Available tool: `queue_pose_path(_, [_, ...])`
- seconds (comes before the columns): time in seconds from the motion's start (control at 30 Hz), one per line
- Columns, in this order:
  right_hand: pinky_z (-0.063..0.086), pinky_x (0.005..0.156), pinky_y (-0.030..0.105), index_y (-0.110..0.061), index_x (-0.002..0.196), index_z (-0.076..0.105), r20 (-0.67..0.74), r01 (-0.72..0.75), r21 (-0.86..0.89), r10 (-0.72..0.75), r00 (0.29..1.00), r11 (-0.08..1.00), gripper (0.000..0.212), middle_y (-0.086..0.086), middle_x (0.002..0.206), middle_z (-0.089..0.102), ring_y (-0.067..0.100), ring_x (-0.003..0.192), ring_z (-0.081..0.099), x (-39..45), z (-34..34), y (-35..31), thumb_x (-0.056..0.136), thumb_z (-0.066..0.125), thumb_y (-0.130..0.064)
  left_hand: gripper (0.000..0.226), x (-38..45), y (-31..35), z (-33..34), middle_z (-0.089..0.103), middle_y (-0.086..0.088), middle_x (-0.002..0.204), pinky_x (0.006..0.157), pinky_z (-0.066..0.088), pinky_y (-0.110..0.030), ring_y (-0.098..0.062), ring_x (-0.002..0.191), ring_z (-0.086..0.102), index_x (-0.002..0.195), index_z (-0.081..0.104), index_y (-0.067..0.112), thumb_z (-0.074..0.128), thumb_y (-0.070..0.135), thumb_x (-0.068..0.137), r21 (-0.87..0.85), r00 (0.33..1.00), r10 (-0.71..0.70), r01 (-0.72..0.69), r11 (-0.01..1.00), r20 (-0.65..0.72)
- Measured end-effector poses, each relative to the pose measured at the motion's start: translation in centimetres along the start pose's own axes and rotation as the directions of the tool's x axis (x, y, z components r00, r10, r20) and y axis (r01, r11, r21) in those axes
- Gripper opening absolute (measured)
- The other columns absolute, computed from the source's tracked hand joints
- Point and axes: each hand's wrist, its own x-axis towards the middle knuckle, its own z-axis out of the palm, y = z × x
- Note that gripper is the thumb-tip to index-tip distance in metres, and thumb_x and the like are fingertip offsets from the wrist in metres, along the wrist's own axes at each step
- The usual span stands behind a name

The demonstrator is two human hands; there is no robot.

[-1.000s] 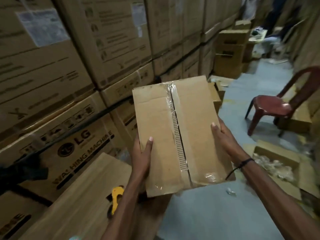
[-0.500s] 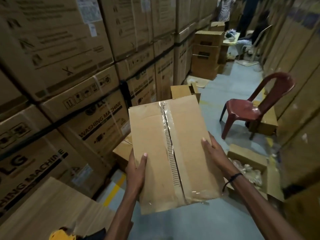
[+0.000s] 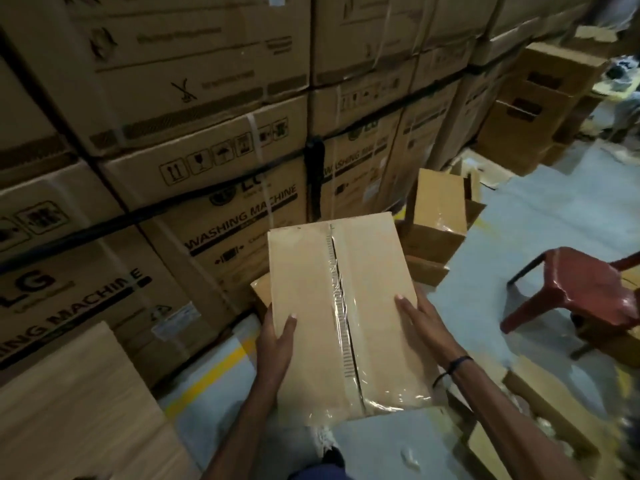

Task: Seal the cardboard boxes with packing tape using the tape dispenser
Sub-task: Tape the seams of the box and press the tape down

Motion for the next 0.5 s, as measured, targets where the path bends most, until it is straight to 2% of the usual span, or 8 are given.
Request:
queue_pose_path(0.1, [0.047, 0.111, 0.054, -0.04, 0.154, 0.039, 0.067, -0.021, -0.039, 0.023, 0.997, 0.999, 0.075, -0.006, 0.145, 0.06, 0.019, 0.125, 0.062, 6.6, 0.8, -0.4, 0.088, 0.057, -0.073, 0.038, 4.6, -1.0, 1.4, 0.066, 0.003, 0.126, 0.097, 0.046, -0.027, -0.02, 0.118, 0.063, 0.139, 0.059, 0.018, 0.063, 0.02, 0.101, 0.013, 0.995, -0.084, 0.085, 0.996, -0.047])
queue_pose_path(0.17, [0.046, 0.112, 0.056, -0.041, 0.152, 0.042, 0.119, -0.047, -0.049, 0.052, 0.991, 0.998, 0.077, -0.006, 0.144, 0.06, 0.02, 0.126, 0.062, 10.7, 1.3, 0.3, 0.085, 0.059, -0.075, 0.04, 7.0, -1.6, 2.2, 0.065, 0.005, 0.123, 0.09, 0.043, -0.021, -0.02, 0.116, 0.063, 0.139, 0.058, 0.017, 0.064, 0.019, 0.1, 0.019, 0.985, -0.149, 0.151, 0.988, -0.086])
queue_pose_path(0.3, [0.046, 0.112, 0.057, -0.042, 0.147, 0.047, 0.208, -0.112, -0.107, 0.132, 0.969, 0.988, 0.052, -0.006, 0.142, 0.062, 0.022, 0.125, 0.062, 17.2, 3.1, 0.6, 0.099, 0.058, -0.057, 0.052, 10.7, -2.4, 3.3, 0.062, 0.003, 0.121, 0.081, 0.039, -0.017, -0.019, 0.111, 0.061, 0.146, 0.046, 0.014, 0.067, 0.018, 0.098, -0.008, 0.945, -0.296, 0.297, 0.955, -0.137])
queue_pose_path(0.4, [0.046, 0.112, 0.053, -0.037, 0.146, 0.053, 0.236, -0.129, -0.121, 0.155, 0.959, 0.984, 0.044, -0.009, 0.137, 0.066, 0.019, 0.122, 0.064, 22.6, 5.1, 1.0, 0.103, 0.059, -0.044, 0.056, 14.0, -4.2, 3.9, 0.063, -0.008, 0.132, 0.086, 0.043, -0.022, -0.025, 0.116, 0.063, 0.145, 0.042, 0.007, 0.069, 0.012, 0.096, -0.045, 0.917, -0.361, 0.358, 0.932, -0.172])
queue_pose_path(0.5, [0.047, 0.111, 0.05, -0.036, 0.145, 0.054, 0.298, -0.163, -0.179, 0.211, 0.931, 0.97, 0.042, -0.01, 0.134, 0.068, 0.017, 0.121, 0.065, 28.2, 7.3, 1.7, 0.104, 0.059, -0.039, 0.058, 16.9, -6.2, 4.5, 0.063, -0.01, 0.131, 0.085, 0.045, -0.023, -0.023, 0.112, 0.063, 0.147, 0.039, 0.004, 0.068, 0.008, 0.096, -0.086, 0.868, -0.45, 0.442, 0.893, -0.209])
